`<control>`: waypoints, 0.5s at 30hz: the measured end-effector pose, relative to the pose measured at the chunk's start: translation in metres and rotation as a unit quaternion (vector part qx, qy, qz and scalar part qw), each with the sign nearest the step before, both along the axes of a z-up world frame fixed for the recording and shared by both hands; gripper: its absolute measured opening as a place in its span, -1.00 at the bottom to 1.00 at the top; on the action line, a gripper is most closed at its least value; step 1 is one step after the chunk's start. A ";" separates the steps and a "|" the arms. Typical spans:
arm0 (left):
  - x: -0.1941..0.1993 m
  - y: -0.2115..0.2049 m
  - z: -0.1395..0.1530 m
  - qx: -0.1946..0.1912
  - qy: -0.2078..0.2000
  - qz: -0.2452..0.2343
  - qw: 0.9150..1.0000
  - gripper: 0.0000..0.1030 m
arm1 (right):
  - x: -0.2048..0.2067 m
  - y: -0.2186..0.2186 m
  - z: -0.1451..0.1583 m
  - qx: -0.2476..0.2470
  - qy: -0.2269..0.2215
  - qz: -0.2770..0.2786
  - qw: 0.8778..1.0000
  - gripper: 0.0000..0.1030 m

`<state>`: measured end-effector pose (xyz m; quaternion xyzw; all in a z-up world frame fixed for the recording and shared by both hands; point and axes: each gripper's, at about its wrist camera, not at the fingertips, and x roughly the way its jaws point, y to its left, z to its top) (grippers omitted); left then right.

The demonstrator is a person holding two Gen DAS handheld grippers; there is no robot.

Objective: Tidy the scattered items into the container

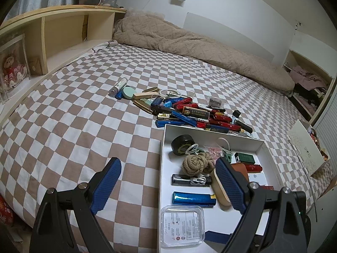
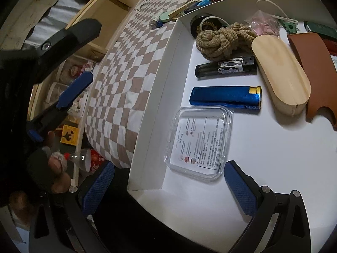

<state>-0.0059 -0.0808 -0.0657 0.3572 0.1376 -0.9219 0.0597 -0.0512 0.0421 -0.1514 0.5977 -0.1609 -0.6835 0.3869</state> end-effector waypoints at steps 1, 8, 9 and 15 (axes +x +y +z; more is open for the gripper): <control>0.000 0.000 0.000 0.000 0.000 0.000 1.000 0.78 | 0.000 0.001 0.000 -0.004 -0.002 0.001 1.000 1.00; 0.002 0.001 0.001 -0.001 0.002 0.001 1.000 0.78 | -0.001 0.026 -0.004 -0.029 -0.051 -0.007 0.998 1.00; 0.003 0.001 0.002 -0.001 0.004 0.001 1.000 0.78 | -0.003 0.029 -0.004 -0.028 -0.057 -0.008 0.998 1.00; 0.007 0.002 0.008 -0.007 0.009 0.000 1.000 0.78 | 0.005 0.015 -0.003 -0.014 -0.084 0.008 0.996 1.00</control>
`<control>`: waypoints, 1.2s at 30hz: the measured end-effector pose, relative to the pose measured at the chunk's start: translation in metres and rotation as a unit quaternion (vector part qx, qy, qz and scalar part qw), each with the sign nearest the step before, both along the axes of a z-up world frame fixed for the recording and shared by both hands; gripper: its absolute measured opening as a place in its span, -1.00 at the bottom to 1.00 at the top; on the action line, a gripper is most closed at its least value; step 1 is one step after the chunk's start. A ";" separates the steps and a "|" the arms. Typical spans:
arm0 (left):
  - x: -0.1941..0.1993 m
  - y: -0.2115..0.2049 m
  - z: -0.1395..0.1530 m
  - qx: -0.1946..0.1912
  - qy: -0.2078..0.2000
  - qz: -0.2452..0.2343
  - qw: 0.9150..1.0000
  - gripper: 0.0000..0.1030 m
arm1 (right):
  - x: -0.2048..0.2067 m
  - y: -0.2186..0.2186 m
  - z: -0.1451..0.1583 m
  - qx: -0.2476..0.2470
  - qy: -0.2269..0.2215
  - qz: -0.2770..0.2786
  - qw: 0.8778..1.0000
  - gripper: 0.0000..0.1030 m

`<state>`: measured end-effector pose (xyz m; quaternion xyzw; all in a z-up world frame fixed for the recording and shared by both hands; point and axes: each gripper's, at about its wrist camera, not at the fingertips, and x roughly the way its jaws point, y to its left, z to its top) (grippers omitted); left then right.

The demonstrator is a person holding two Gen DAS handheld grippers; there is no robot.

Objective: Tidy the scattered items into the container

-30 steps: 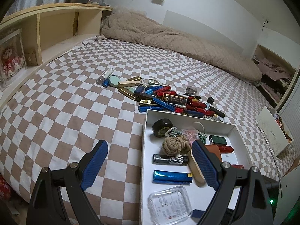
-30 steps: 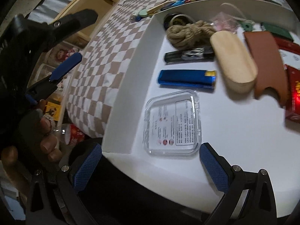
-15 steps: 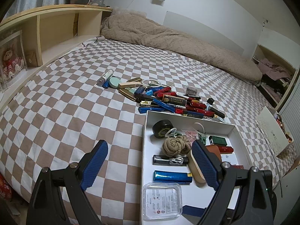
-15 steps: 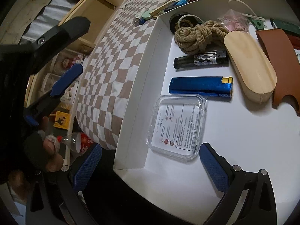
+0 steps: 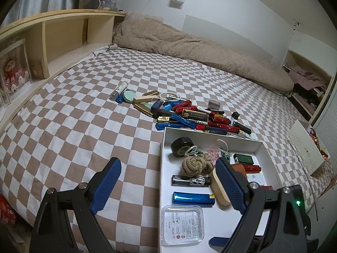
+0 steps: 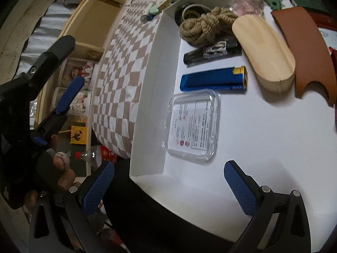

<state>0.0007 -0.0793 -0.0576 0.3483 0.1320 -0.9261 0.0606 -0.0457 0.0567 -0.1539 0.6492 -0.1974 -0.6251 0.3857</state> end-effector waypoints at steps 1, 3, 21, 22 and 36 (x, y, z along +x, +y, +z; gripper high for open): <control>0.001 -0.001 0.001 0.000 0.001 0.002 1.000 0.78 | -0.002 0.001 0.000 -0.003 -0.013 0.006 1.000 1.00; 0.003 -0.002 0.003 0.002 0.004 0.004 1.000 0.78 | -0.014 0.006 0.000 -0.017 -0.050 0.022 0.998 1.00; 0.007 -0.007 0.006 -0.011 0.007 0.013 1.000 0.78 | -0.051 -0.020 -0.010 -0.066 -0.103 0.003 0.993 1.00; 0.007 -0.007 0.006 -0.011 0.007 0.013 1.000 0.78 | -0.054 -0.021 -0.010 -0.065 -0.101 0.000 0.993 1.00; 0.006 0.005 0.009 -0.023 0.010 0.006 1.000 0.78 | -0.048 0.012 0.003 -0.066 -0.076 -0.029 0.995 1.00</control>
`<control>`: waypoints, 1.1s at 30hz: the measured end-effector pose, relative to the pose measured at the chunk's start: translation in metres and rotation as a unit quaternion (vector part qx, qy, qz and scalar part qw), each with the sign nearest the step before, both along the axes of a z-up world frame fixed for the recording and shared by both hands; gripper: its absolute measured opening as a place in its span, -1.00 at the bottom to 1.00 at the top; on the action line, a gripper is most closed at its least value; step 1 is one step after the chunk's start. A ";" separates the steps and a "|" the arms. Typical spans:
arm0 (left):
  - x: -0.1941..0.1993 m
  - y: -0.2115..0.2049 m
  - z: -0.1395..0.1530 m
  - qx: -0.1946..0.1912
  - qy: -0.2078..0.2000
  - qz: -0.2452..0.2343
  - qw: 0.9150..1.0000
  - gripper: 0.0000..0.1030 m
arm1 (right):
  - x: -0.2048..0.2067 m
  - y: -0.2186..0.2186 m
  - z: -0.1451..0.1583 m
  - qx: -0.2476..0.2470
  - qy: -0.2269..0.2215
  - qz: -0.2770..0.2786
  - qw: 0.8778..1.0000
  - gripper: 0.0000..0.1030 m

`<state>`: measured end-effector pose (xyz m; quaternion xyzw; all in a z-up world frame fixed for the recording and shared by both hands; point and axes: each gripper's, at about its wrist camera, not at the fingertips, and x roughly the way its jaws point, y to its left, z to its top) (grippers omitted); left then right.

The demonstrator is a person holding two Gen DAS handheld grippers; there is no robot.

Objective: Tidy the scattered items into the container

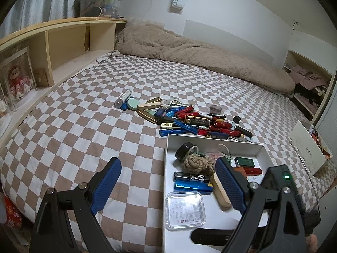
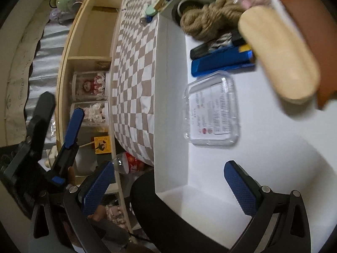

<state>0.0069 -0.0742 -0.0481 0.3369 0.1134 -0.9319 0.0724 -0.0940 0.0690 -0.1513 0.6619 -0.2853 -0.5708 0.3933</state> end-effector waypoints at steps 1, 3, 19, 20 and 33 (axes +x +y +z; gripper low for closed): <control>0.000 0.002 0.000 -0.001 0.000 -0.001 1.000 0.78 | 0.000 0.005 0.003 0.004 0.007 -0.003 1.000 1.00; 0.001 0.005 0.001 -0.002 -0.001 -0.004 1.000 0.78 | 0.001 0.014 0.008 0.020 0.029 -0.010 0.999 1.00; 0.003 0.024 0.002 -0.013 -0.007 -0.015 1.000 0.78 | 0.013 0.083 0.064 0.135 0.231 -0.081 0.960 1.00; 0.002 0.025 0.002 -0.014 -0.008 -0.016 1.000 0.78 | 0.013 0.085 0.068 0.139 0.242 -0.085 0.956 1.00; -0.004 0.030 -0.002 -0.014 -0.008 -0.021 1.000 1.00 | 0.021 0.112 0.113 0.206 0.398 -0.129 0.885 1.00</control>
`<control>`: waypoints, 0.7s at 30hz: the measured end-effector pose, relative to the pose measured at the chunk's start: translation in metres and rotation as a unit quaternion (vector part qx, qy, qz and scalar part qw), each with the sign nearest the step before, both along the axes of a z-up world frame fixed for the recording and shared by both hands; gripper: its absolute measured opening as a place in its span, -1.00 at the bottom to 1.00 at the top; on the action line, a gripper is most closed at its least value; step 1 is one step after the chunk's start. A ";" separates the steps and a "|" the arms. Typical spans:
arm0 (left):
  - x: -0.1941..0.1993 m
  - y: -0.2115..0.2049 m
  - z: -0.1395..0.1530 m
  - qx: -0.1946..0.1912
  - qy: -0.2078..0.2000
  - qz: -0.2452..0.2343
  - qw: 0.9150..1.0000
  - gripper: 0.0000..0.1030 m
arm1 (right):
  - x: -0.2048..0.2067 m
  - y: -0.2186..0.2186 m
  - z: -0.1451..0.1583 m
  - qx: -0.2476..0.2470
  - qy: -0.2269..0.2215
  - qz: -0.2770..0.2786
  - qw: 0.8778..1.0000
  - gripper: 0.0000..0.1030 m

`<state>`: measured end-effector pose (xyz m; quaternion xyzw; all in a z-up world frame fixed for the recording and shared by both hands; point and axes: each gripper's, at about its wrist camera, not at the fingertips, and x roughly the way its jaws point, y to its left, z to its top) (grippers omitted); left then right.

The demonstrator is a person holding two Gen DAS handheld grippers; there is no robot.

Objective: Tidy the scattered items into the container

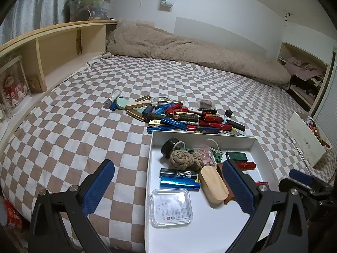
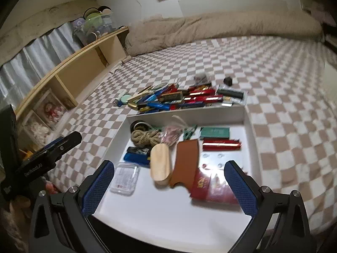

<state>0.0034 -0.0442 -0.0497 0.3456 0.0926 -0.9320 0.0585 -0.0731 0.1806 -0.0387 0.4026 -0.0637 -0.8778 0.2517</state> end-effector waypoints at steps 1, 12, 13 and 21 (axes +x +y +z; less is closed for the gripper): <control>-0.001 0.001 0.000 0.000 -0.001 -0.001 1.000 1.00 | 0.000 0.001 0.001 0.004 0.008 -0.001 1.000 1.00; -0.012 0.005 -0.008 -0.010 -0.012 -0.002 1.000 1.00 | 0.003 0.002 0.014 0.063 0.109 -0.016 0.992 1.00; -0.014 0.006 -0.008 -0.011 -0.012 -0.004 1.000 1.00 | 0.001 0.003 0.014 0.063 0.109 -0.017 0.992 1.00; -0.029 0.009 -0.002 -0.023 -0.005 -0.016 1.000 1.00 | -0.014 0.010 0.013 0.068 0.112 -0.033 0.991 1.00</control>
